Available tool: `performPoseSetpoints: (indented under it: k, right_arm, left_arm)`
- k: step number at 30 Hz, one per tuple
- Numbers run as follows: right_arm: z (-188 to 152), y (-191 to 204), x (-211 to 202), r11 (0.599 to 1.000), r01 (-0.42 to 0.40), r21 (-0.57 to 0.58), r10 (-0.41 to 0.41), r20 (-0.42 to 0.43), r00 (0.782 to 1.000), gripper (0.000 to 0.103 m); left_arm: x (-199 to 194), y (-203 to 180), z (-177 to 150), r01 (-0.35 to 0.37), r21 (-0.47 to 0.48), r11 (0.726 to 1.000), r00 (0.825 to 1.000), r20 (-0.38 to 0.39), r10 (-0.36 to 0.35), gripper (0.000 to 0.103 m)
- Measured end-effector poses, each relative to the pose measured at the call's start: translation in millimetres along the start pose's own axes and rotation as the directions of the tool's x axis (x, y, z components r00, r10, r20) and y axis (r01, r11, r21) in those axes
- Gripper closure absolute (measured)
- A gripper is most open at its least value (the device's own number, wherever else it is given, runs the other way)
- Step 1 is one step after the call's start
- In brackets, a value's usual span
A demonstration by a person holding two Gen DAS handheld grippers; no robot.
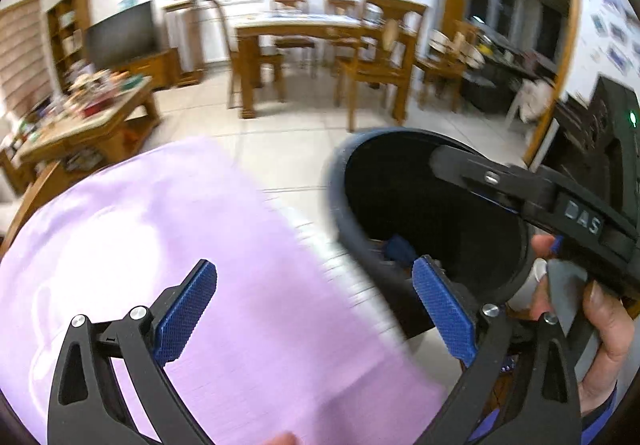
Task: Collect trash
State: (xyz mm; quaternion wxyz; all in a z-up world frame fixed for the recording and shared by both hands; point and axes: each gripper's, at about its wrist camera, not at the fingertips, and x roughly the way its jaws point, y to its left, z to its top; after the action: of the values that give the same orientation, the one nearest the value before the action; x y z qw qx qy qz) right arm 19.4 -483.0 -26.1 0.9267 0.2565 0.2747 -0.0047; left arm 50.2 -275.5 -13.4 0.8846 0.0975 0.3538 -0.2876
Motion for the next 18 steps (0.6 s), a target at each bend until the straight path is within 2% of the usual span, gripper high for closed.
performPoseSetpoints:
  k: [1, 4, 6, 10, 16, 18]
  right_arm:
    - [-3.0, 9.9, 2.8, 1.0, -0.005, -0.013, 0.005, -0.006, 1.0, 0.006]
    - [-14.4, 49.1, 12.4, 0.998, -0.022, -0.065, 0.02, -0.024, 1.0, 0.005]
    - [-22.3, 74.7, 19.8, 0.994, -0.032, -0.105, 0.028, -0.036, 0.999, 0.005]
    - [-39.3, 142.4, 37.3, 0.978, -0.062, -0.201, 0.052, -0.055, 0.997, 0.005]
    - [-70.6, 235.7, 62.3, 0.928, -0.115, -0.356, 0.097, -0.069, 0.993, 0.005]
    - [-82.6, 260.0, 71.4, 0.91, -0.121, -0.397, 0.102, -0.068, 0.992, 0.005]
  left_arm:
    - [-11.1, 18.0, -5.7, -0.03, -0.032, 0.999, 0.999, 0.024, 0.031, 0.005]
    - [-41.8, 58.7, -21.5, -0.113, -0.095, 0.989, 0.989, 0.089, 0.122, 0.005]
    - [-62.1, 82.4, -32.4, -0.165, -0.135, 0.977, 0.975, 0.128, 0.183, 0.005]
    - [-105.0, 127.9, -56.7, -0.252, -0.223, 0.942, 0.932, 0.204, 0.298, 0.005]
    - [-138.4, 174.4, -87.2, -0.323, -0.337, 0.885, 0.883, 0.229, 0.409, 0.005]
    - [-143.8, 187.4, -93.7, -0.334, -0.369, 0.867, 0.873, 0.225, 0.432, 0.005]
